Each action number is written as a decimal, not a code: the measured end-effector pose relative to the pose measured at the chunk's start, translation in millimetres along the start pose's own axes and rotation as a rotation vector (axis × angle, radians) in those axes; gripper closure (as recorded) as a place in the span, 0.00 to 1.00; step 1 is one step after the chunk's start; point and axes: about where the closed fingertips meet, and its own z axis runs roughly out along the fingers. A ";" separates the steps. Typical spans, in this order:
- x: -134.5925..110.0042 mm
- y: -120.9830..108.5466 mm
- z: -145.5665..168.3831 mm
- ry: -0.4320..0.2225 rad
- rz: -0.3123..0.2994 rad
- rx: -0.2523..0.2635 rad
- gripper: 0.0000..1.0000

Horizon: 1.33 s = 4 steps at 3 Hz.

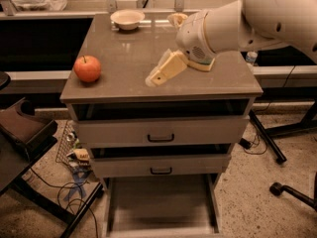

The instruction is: Place apple into bottom drawer

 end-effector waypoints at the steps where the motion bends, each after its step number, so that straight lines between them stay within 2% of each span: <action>1: 0.1 0.1 -0.1 0.001 0.000 0.000 0.00; 2: -2.7 0.0 18.5 -0.007 0.011 -0.021 0.00; 4: -26.8 -10.9 127.1 -0.112 0.080 -0.101 0.00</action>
Offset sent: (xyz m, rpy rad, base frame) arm 0.0339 0.0563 -0.0275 0.0347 0.0740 0.0456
